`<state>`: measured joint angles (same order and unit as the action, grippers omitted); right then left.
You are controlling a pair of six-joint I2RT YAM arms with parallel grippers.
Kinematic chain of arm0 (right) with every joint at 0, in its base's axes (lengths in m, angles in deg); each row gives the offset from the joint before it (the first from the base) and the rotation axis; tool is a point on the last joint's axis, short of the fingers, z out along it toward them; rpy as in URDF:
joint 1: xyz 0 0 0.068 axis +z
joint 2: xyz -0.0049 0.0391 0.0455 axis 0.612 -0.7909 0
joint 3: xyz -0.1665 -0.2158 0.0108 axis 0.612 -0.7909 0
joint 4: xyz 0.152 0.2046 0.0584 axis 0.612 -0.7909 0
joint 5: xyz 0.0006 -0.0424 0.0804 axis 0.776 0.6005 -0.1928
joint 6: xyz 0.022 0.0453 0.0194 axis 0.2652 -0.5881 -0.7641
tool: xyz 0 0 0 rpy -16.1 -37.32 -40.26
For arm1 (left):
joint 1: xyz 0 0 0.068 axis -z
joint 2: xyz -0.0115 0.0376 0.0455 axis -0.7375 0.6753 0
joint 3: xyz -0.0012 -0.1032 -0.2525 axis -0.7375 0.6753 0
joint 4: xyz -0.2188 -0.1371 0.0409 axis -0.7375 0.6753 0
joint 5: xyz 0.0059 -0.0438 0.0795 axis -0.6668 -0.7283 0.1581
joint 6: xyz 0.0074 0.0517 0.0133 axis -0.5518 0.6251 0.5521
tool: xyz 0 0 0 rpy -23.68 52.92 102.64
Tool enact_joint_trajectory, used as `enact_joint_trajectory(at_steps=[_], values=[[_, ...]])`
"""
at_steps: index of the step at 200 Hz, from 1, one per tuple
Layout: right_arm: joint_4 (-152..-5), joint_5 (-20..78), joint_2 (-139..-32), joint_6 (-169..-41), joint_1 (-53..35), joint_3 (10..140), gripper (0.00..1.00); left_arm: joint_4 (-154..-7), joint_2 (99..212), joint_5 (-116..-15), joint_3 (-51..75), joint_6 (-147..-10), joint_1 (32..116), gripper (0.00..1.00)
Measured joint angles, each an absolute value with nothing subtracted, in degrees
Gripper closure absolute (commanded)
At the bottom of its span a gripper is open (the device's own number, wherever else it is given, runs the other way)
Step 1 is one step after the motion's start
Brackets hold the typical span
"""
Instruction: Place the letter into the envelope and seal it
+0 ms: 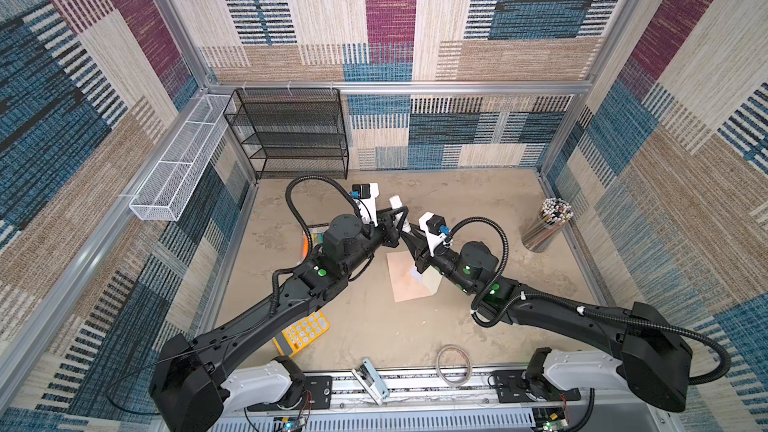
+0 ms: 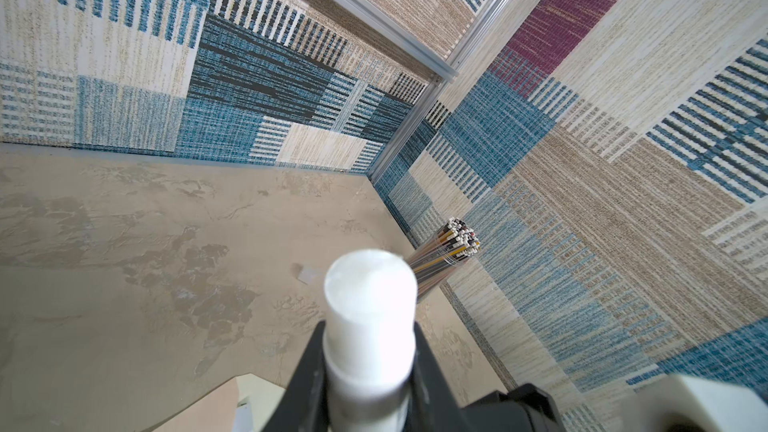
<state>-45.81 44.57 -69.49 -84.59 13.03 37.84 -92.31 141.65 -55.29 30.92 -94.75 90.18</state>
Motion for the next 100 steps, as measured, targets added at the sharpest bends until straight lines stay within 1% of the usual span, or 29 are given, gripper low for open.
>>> enact_joint_trajectory(at_steps=[32, 61, 81, 100], values=[[-51.2, 43.9, -66.5, -86.2, 13.0, 38.9, 0.84, -93.5, 141.9, -59.2, 30.7, -93.8, 90.1, 1.0], [-57.0, 41.8, -63.3, -88.7, 12.8, 40.0, 0.87, -94.6, 141.8, -64.5, 30.7, -92.3, 89.6, 1.0], [-60.4, 37.5, -60.6, -91.1, 11.8, 40.0, 0.91, -96.0, 141.3, -70.2, 31.5, -92.1, 88.8, 1.0], [-61.7, 30.8, -57.5, -94.1, 9.9, 39.0, 0.94, -99.2, 140.7, -77.4, 33.0, -92.4, 87.5, 1.0]])
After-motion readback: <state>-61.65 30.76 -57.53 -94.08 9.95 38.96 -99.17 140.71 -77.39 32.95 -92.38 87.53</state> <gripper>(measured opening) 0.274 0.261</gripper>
